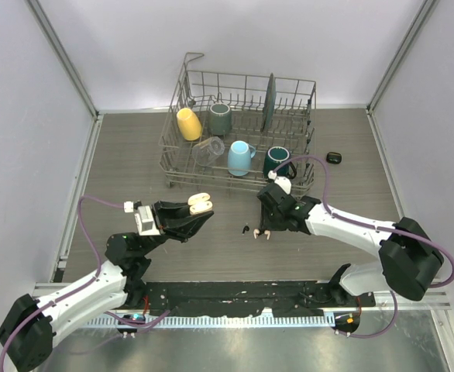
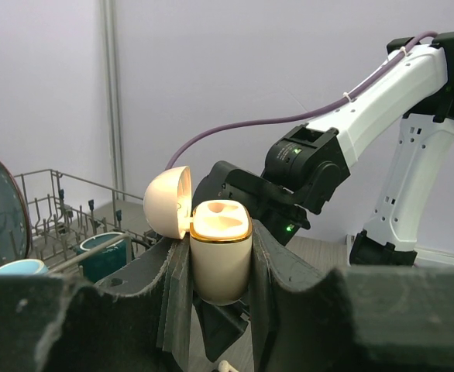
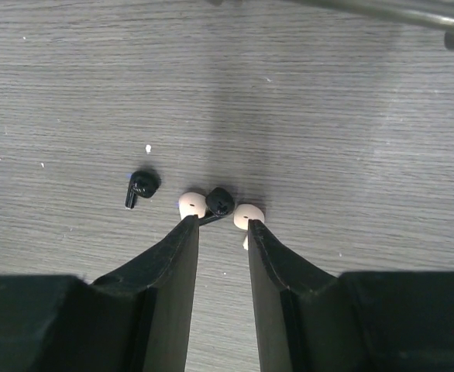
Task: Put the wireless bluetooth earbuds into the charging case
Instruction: Pick up the earbud from the center of the board.
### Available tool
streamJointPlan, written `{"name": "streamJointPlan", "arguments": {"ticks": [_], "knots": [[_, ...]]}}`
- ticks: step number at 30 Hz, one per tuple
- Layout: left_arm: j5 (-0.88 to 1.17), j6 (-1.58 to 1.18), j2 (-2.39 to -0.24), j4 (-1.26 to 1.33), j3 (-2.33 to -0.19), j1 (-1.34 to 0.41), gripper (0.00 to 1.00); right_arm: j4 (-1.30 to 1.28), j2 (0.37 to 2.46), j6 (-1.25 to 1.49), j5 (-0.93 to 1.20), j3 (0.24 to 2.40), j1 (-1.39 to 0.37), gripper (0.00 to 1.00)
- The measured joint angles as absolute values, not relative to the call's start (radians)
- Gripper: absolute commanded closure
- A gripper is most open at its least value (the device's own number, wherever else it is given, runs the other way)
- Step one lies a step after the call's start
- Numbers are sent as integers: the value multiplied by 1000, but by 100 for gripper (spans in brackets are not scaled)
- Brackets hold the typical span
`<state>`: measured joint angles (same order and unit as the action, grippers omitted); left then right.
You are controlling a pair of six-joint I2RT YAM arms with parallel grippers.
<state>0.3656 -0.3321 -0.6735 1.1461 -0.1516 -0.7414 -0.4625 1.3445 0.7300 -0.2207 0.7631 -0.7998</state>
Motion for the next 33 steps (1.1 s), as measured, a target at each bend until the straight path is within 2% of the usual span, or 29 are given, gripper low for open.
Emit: {"name": "streamJointPlan", "arguments": {"ticks": [27,33], "knots": [[359,-332,-672,1146,-147,-741,100,-445,1357,728,-250,760,-825,65],[359,-332,-673,1146,-147,-741,100,-443,1345,730,-258,750,-828,62]]}}
